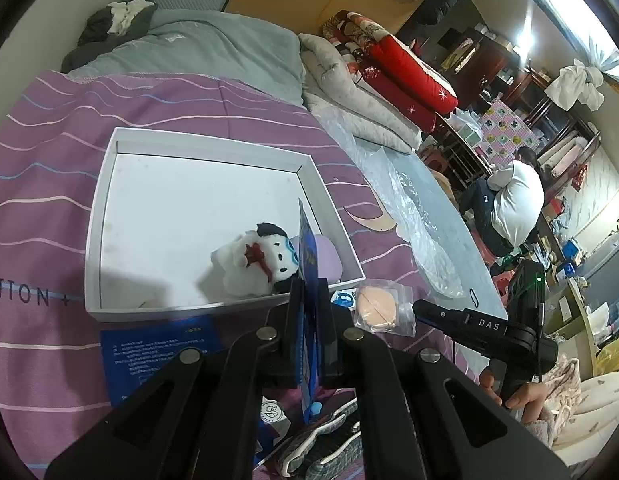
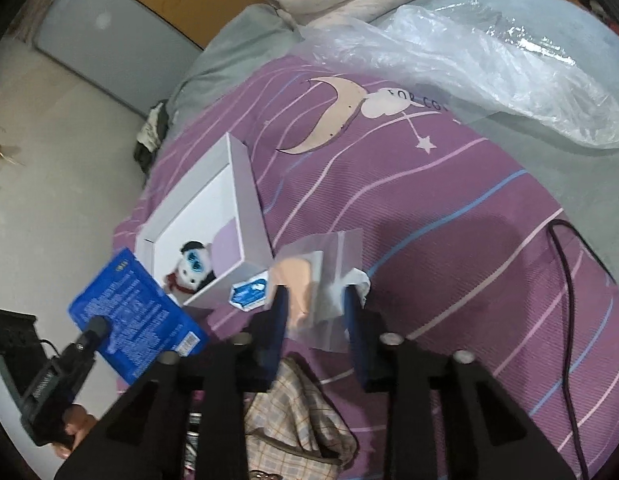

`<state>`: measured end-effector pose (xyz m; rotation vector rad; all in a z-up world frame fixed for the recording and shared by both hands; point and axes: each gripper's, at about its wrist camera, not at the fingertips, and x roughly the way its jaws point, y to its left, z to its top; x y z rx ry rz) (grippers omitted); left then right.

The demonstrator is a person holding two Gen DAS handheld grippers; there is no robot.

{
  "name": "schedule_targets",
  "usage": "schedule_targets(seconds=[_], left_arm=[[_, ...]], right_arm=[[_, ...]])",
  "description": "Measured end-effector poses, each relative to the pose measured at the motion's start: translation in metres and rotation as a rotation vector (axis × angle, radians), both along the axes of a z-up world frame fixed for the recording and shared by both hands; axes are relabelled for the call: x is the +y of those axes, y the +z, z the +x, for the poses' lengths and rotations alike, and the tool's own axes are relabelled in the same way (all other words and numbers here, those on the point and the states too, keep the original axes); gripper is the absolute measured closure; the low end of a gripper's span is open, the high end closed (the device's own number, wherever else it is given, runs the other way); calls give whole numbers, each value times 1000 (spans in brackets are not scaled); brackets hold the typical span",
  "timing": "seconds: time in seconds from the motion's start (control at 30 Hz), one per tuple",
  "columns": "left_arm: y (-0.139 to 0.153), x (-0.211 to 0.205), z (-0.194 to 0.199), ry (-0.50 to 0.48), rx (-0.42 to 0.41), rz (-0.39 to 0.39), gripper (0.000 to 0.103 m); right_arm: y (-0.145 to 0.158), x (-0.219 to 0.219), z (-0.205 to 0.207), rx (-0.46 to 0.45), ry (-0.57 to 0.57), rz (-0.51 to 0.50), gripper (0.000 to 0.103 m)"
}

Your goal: Organize soft objects

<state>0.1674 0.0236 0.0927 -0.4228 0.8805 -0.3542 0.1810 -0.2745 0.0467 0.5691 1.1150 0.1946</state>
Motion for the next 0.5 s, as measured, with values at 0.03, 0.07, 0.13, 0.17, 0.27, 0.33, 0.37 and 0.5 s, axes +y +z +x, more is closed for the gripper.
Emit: schedule_targets(seconds=[0.03, 0.07, 0.13, 0.17, 0.27, 0.33, 0.37, 0.5], left_arm=[[0, 0, 0, 0, 0, 0, 98], [0, 0, 0, -2, -2, 0, 98], [0, 0, 0, -3, -4, -2, 98], [-1, 0, 0, -3, -4, -2, 98], [-1, 0, 0, -3, -1, -1, 98], [-1, 0, 0, -4, -1, 2, 98], [-1, 0, -1, -5, -2, 2, 98], [-1, 0, -1, -6, -7, 1, 98]], right_arm=[[-1, -1, 0, 5, -1, 10, 82], [-1, -1, 0, 12, -1, 16, 82], [-2, -3, 0, 29, -11, 8, 82], [-1, -3, 0, 37, -17, -3, 82], [-2, -4, -2, 71, -22, -11, 81], [-8, -4, -3, 117, -16, -7, 79], [-11, -3, -3, 132, -13, -2, 79], [-23, 1, -4, 155, -10, 44, 79]])
